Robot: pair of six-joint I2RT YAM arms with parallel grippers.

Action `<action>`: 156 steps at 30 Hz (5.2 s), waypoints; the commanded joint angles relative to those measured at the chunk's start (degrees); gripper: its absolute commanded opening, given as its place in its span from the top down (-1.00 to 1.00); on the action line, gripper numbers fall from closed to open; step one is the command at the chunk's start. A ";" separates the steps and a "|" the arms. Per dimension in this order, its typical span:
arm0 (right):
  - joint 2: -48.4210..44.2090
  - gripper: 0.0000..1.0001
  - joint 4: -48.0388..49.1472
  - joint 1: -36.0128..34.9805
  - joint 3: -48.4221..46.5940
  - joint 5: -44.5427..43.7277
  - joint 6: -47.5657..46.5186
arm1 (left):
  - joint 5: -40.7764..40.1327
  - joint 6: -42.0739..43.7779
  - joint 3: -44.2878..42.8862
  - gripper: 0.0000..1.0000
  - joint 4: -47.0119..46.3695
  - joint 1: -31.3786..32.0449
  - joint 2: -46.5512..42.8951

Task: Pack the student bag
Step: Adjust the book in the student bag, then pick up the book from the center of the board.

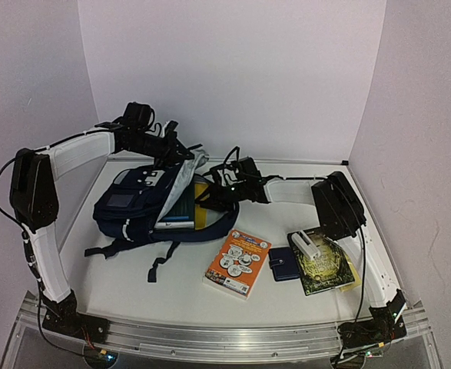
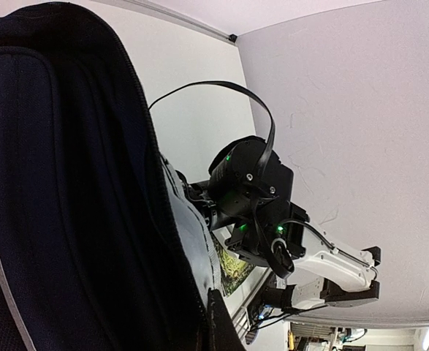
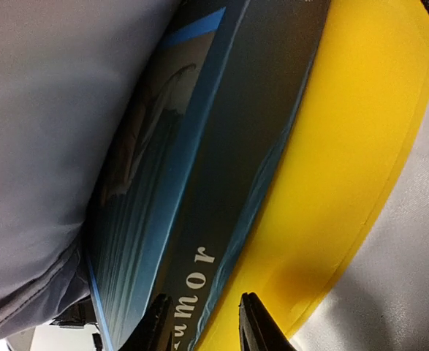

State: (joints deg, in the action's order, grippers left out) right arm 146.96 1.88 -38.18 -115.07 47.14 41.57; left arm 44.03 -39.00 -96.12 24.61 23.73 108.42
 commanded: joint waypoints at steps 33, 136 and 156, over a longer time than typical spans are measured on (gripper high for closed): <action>-3.91 0.26 -0.87 3.02 -0.21 -1.98 2.40 | 15.94 -11.19 -9.03 0.99 -32.52 4.27 8.30; -45.40 -0.85 -39.65 6.35 38.92 -16.30 -47.58 | -27.69 19.11 31.19 -0.94 6.82 28.47 -24.40; -30.69 -0.76 -39.75 4.37 33.46 -15.62 -49.48 | -34.29 -4.53 43.44 -0.89 -10.25 38.59 -15.50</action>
State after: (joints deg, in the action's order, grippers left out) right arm 114.77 -37.26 -32.90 -80.05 31.51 -6.42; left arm 11.86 -35.60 -53.74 20.91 62.22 92.86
